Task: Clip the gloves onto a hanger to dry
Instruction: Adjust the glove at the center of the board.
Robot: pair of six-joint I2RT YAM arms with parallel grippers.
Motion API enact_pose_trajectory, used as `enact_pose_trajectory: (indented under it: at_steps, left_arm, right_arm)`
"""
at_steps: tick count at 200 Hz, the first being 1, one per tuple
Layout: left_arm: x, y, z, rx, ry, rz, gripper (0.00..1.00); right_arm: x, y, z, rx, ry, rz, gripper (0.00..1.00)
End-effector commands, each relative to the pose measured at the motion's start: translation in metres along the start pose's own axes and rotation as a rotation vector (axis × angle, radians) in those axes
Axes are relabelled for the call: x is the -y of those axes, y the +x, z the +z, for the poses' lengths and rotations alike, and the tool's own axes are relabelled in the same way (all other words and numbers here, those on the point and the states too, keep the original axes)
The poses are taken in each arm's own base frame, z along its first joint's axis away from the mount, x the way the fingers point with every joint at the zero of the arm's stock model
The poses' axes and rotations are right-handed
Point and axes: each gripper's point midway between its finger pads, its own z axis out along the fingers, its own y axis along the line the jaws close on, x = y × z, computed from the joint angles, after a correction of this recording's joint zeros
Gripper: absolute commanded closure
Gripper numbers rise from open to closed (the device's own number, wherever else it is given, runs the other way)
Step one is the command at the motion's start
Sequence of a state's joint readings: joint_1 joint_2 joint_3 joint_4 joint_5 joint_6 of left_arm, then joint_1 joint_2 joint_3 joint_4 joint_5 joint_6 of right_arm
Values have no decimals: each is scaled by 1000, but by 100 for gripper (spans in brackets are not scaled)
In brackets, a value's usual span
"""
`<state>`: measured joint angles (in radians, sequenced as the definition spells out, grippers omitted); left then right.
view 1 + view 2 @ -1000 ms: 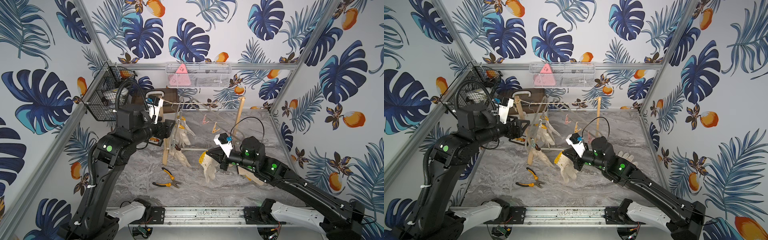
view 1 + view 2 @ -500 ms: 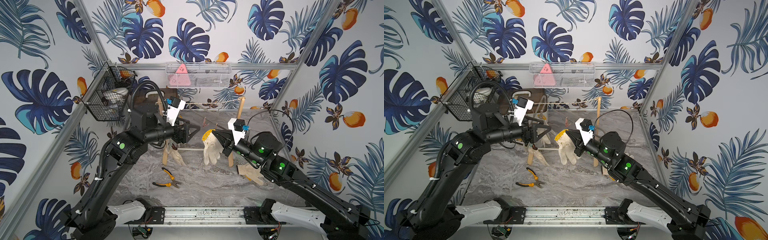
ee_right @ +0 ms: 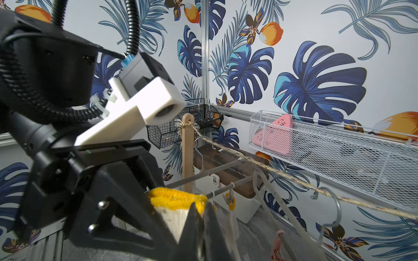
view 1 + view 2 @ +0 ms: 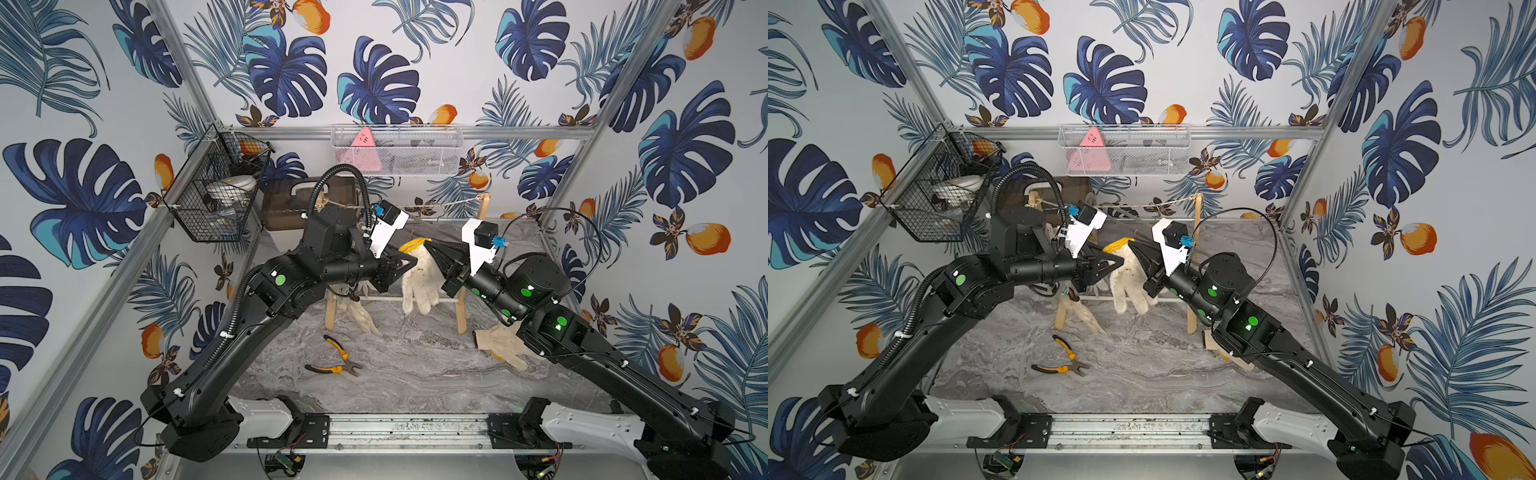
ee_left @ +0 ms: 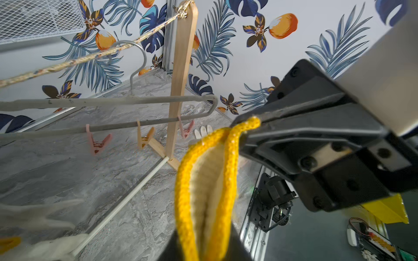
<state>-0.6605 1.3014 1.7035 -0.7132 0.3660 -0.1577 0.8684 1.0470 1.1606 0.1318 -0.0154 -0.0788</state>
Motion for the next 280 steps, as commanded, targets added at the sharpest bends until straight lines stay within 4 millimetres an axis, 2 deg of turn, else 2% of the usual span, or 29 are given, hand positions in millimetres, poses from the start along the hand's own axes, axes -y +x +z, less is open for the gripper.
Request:
enact_pose_trajectory:
  at_steps: [1, 16, 42, 59, 67, 85, 93, 96, 104, 139, 162, 180, 224, 236, 247, 259, 280]
  left_arm:
    - [-2, -7, -6, 30, -26, 61, 100]
    - [0, -9, -11, 50, -24, 93, 100]
    - [11, -2, -15, 39, 30, 186, 100]
    - [15, 8, -15, 9, 60, 275, 100]
    - [16, 10, -16, -2, 69, 308, 100]
    - [20, 13, -17, -22, 92, 365, 100]
    - [22, 13, -17, -27, 101, 381, 100]
    - [22, 14, -17, -30, 105, 386, 100]
    - [23, 14, -17, -34, 114, 398, 100]
    - [24, 20, -13, -63, 134, 427, 100]
    - [20, 20, -13, -61, 116, 430, 100]
    - [22, 18, -11, -54, 124, 425, 100]
    - [18, 22, -5, -66, 122, 402, 100]
    - [17, 21, -3, -63, 119, 393, 100]
    - [14, 22, 1, -65, 110, 376, 85]
    - [11, 22, 5, -66, 102, 355, 56]
    - [6, 20, 14, -65, 92, 292, 42]
  right_arm:
    - [-3, -10, -4, 22, -17, -5, 100]
    - [-3, -1, -5, -19, -22, -28, 97]
    - [-9, 16, -10, -123, -114, -78, 72]
    - [-12, 23, -18, -183, -229, -68, 55]
    - [-13, 27, -23, -213, -296, -56, 51]
    - [-14, 33, -32, -261, -415, -18, 46]
    - [-22, 34, -35, -275, -478, -5, 45]
    - [-15, 34, -35, -278, -469, -6, 45]
    - [-16, 35, -36, -293, -504, 4, 45]
    - [-19, 28, -31, -285, -599, 55, 46]
    - [-22, 22, -29, -270, -645, 85, 52]
    - [-24, 24, -29, -275, -670, 114, 62]
    - [-28, 25, -33, -277, -693, 158, 95]
    - [-28, 26, -34, -282, -691, 162, 100]
    - [-26, 28, -36, -288, -665, 158, 100]
    - [-24, 32, -37, -300, -635, 157, 100]
    - [-15, 52, -42, -375, -554, 143, 100]
